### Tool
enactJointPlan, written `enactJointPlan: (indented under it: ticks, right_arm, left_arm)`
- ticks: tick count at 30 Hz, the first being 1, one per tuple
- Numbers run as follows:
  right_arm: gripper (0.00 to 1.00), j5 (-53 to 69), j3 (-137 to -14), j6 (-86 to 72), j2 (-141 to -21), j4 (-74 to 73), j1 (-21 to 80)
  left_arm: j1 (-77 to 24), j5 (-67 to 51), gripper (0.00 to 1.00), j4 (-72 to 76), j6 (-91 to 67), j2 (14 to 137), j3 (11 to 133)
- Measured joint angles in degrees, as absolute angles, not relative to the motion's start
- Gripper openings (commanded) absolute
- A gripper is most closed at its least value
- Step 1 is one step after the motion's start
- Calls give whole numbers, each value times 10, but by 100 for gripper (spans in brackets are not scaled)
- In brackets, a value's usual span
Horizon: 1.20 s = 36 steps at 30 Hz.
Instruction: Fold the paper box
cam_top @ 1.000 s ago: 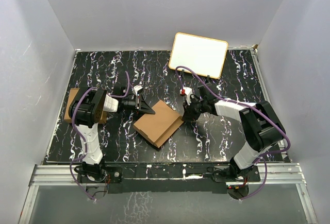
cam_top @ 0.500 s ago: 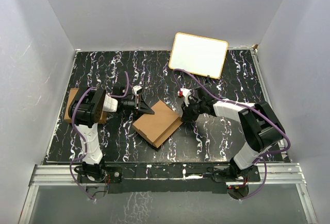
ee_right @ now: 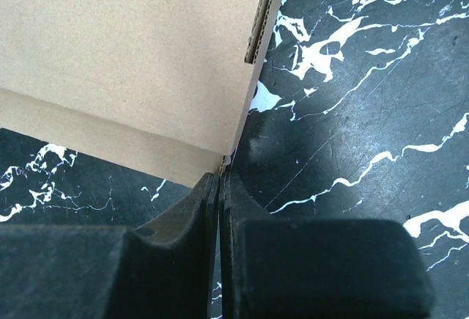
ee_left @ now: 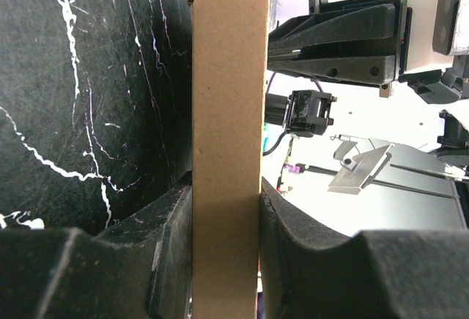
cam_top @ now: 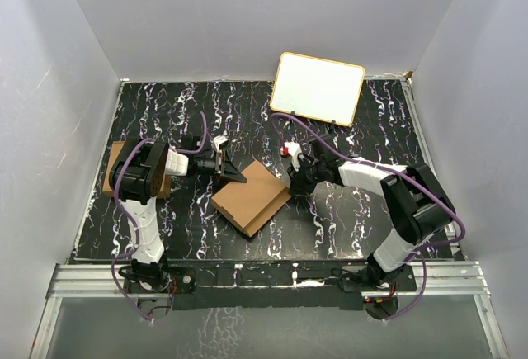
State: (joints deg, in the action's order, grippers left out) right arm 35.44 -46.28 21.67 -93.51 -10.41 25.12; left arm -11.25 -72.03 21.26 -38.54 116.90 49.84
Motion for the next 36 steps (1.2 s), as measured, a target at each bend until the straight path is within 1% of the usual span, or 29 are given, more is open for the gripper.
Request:
enactJointPlan:
  ticks: [16, 36]
  right_arm:
    - [8, 344, -495, 225, -948, -152, 258]
    - [8, 332, -512, 215, -962, -167, 259]
  left_arm:
    - [-115, -720, 0, 84, -289, 1169, 547]
    - [-119, -717, 0, 2, -223, 1169, 578]
